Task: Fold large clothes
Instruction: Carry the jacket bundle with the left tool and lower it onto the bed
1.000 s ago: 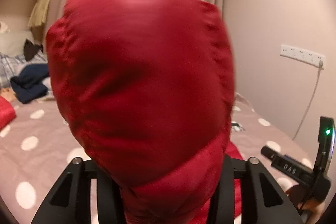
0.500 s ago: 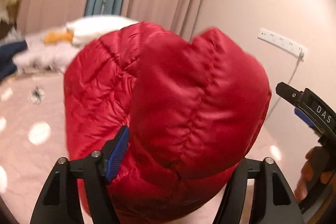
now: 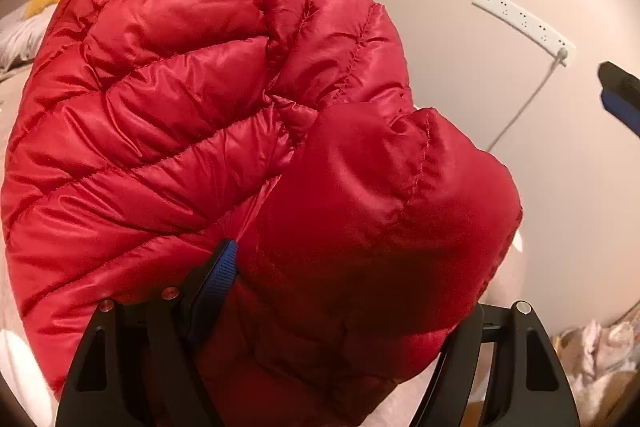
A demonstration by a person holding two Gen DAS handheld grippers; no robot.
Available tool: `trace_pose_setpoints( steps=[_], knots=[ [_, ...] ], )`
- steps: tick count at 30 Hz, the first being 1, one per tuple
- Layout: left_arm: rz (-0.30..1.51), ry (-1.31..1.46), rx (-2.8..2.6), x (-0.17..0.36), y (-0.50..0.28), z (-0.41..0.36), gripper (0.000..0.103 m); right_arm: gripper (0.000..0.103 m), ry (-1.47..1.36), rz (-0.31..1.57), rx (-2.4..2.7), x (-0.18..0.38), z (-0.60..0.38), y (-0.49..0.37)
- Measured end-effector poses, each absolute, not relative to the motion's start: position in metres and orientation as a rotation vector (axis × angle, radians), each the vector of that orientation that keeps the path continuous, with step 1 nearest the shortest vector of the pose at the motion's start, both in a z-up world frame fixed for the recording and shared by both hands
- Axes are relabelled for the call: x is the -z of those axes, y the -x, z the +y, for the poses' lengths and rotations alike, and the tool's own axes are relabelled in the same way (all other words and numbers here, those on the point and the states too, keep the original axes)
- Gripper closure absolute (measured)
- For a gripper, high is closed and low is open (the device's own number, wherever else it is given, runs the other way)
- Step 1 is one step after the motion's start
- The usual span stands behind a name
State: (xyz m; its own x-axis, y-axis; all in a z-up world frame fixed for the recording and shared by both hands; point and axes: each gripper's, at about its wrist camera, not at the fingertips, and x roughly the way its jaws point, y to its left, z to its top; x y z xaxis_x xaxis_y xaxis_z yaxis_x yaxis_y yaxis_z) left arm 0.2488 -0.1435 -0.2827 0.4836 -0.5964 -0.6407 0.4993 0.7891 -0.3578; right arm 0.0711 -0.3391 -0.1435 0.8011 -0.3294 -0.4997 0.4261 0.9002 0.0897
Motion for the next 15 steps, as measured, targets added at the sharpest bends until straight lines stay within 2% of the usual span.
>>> trace_pose_setpoints(
  steps=[6, 10, 15],
  knots=[
    [0.843, 0.219, 0.667, 0.280, -0.253, -0.139, 0.027, 0.089, -0.204, 0.541, 0.389, 0.142, -0.335, -0.063],
    [0.834, 0.222, 0.666, 0.306, -0.222, -0.147, 0.027, 0.089, -0.203, 0.533, 0.389, 0.137, -0.331, -0.055],
    [0.833, 0.231, 0.654, 0.310, -0.223, -0.139, 0.027, 0.089, -0.218, 0.512, 0.404, 0.131, -0.330, -0.051]
  ],
)
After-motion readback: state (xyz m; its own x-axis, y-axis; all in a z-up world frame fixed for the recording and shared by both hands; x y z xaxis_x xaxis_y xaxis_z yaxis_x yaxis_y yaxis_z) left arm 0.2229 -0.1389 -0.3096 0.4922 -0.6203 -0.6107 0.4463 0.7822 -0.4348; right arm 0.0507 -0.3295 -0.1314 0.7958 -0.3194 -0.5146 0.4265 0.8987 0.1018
